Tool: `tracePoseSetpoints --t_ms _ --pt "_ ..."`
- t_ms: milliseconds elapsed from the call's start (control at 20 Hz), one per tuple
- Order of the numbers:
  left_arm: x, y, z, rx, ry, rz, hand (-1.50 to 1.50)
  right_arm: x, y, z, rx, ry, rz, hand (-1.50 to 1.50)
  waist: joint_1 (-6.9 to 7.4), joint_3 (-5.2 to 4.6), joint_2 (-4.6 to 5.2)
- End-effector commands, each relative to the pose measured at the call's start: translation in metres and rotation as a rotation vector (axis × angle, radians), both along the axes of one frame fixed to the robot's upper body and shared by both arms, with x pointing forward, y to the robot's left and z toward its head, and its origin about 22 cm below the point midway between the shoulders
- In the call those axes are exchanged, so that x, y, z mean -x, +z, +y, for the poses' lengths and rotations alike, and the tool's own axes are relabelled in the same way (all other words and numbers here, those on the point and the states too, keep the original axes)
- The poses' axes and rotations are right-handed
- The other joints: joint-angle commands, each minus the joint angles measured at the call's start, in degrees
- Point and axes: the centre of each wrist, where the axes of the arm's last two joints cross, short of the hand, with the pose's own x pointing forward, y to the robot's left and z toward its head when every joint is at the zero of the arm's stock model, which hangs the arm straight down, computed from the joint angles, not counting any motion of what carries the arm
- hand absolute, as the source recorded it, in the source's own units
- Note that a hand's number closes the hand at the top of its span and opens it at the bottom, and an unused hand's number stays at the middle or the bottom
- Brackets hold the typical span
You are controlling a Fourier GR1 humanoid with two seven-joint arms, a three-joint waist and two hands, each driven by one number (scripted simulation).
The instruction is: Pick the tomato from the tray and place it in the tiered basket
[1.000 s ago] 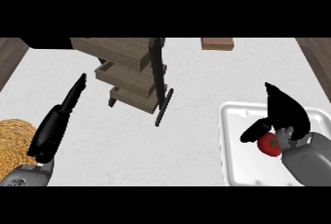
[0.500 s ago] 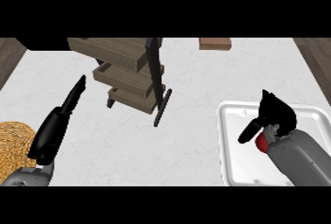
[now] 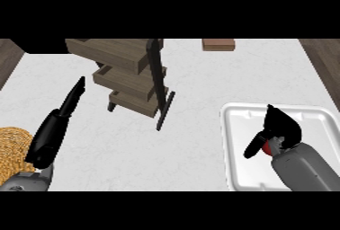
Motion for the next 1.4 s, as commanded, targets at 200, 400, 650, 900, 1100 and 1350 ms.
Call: tracePoseSetpoints --t_ms 200,400,650,900,1100,1350 --pt "0.001 -0.007 -0.008 -0.005 -0.002 0.0 0.0 0.0 0.014 0.006 0.173 -0.192 0.002 -1.5 -0.25 -0.01 -0.04" --pt "0.005 -0.008 0.001 -0.021 0.019 -0.005 0.0 0.011 0.009 -0.014 0.188 -0.233 -0.007 -1.5 0.08 0.08 0.14" --pt "0.0 -0.011 -0.019 -0.006 -0.009 -0.008 0.0 0.012 0.007 -0.01 0.15 -0.233 0.018 -1.5 0.18 0.1 0.18" --pt "0.002 0.011 0.003 0.005 -0.019 -0.001 0.0 0.02 -0.014 -0.025 0.157 -0.255 0.009 -1.5 0.71 0.15 0.15" --pt "0.001 0.012 0.0 -0.009 -0.008 -0.009 0.0 0.013 -0.017 -0.015 0.147 -0.264 0.013 -1.5 0.88 0.14 0.24" --pt "-0.009 -0.01 -0.001 0.007 -0.002 -0.008 0.0 0.03 -0.025 -0.029 0.134 -0.26 -0.004 -1.5 0.06 0.11 0.28"
